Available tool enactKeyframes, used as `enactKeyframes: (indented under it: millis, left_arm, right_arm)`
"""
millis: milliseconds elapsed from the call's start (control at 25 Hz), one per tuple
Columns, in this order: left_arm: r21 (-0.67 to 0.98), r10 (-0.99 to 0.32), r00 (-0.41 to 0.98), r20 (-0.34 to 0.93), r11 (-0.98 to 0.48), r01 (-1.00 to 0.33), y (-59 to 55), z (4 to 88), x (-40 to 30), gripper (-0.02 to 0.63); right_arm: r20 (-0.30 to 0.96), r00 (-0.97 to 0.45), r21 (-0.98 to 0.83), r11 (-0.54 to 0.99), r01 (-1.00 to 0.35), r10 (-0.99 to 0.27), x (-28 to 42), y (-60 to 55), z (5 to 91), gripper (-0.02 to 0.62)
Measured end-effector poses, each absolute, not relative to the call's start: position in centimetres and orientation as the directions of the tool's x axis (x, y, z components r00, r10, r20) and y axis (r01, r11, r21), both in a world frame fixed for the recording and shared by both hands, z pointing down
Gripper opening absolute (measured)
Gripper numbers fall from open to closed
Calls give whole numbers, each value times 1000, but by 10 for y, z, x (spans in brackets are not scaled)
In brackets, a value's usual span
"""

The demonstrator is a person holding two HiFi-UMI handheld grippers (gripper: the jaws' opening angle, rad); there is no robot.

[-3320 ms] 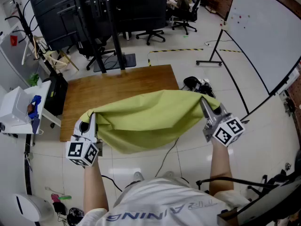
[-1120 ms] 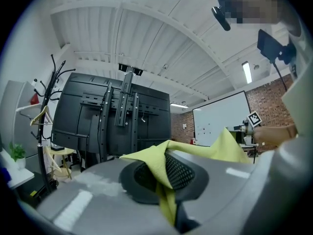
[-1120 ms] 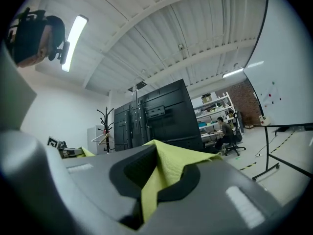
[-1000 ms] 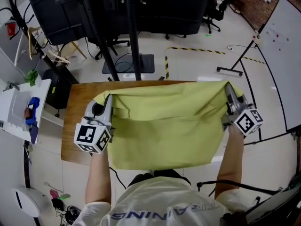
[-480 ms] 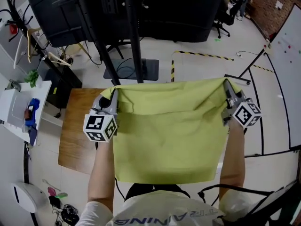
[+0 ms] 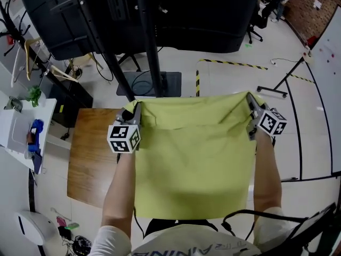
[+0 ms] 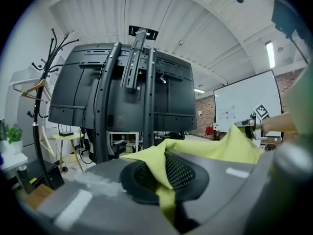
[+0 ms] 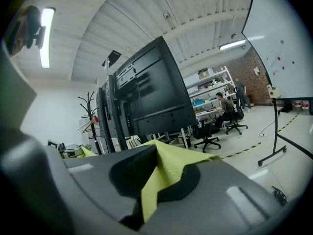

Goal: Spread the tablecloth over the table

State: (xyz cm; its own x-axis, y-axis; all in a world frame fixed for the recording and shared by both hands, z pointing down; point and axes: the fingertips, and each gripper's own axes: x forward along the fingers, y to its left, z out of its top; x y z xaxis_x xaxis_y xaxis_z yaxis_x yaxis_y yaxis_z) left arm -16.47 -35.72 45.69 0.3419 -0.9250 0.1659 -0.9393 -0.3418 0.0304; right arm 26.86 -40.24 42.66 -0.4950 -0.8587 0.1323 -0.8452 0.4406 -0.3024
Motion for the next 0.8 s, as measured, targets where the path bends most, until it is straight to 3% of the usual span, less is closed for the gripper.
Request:
enactKeyframes:
  millis: [280,800]
  left_arm:
    - [40,-929,291,229,-289,-956,-396,507,-172,11]
    - [165,-873,342,347,-302,-939,-440,593,-177,14]
  right_arm:
    - [167,-522,-358,442,-823,-836,260,-446,478,9]
    - [286,-517,-394,392,-831,-807,260,-490,566,9]
